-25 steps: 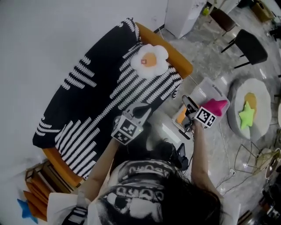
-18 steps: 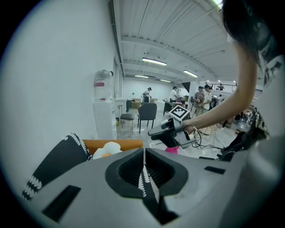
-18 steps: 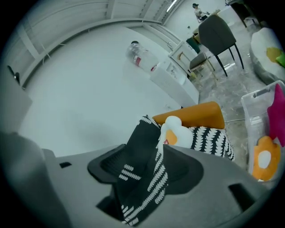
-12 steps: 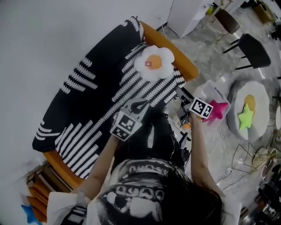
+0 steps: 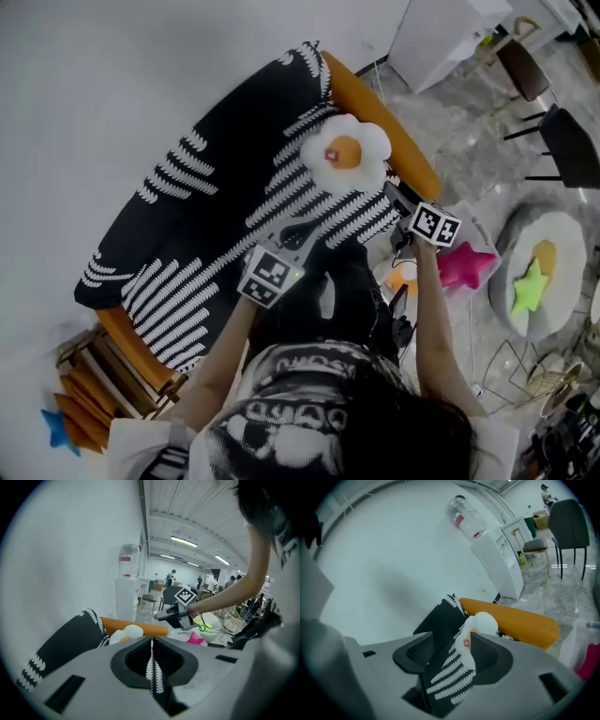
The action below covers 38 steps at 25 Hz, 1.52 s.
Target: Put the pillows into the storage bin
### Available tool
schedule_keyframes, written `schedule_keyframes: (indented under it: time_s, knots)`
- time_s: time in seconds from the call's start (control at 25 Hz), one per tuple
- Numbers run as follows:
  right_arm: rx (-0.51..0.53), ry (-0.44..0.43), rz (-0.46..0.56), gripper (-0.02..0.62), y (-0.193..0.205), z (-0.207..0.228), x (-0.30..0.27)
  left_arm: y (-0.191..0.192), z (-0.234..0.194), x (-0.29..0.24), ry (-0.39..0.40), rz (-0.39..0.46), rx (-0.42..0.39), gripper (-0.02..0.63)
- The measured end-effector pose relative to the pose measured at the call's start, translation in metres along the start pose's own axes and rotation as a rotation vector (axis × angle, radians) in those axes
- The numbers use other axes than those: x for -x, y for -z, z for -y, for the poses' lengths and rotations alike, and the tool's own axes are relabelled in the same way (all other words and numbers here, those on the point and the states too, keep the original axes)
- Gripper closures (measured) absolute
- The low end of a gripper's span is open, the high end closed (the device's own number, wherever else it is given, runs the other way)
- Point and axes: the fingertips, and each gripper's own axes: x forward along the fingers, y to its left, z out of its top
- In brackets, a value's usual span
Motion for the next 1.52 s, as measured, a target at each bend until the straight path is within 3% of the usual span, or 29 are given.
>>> schedule_keyframes:
  time_s: [0.36, 0.52, 0.72, 0.92, 1.04, 1.28, 1.52]
  knots:
    - [0.044, 0.024, -0.202, 0.344, -0.045, 0.083, -0.107, -0.043, -0.057, -0.069, -0.124, -0.04, 0.07, 0.592]
    - [0.07, 0.054, -0.303, 0.321, -0.039, 0.116, -0.15, -0.049, -0.075, -0.086, -0.171, -0.058, 0.117, 0.592]
    - [0.134, 0.106, -0.418, 0.291, -0.026, 0.147, -0.192, -0.038, -0.085, -0.107, -0.157, -0.113, 0.147, 0.592]
    - [0.25, 0.149, -0.559, 0.319, -0.005, 0.164, -0.218, -0.03, -0.106, -0.122, -0.169, -0.135, 0.178, 0.592]
    - [0.26, 0.159, -0.569, 0.353, 0.0, 0.165, -0.22, -0.031, -0.116, -0.123, -0.183, -0.123, 0.202, 0.592]
    - [0.2, 0.154, -0.558, 0.408, 0.009, 0.15, -0.196, -0.034, -0.119, -0.115, -0.174, -0.106, 0.166, 0.592]
    - [0.2, 0.124, -0.504, 0.436, 0.031, 0.1, -0.156, -0.027, -0.109, -0.083, -0.176, -0.078, 0.146, 0.592]
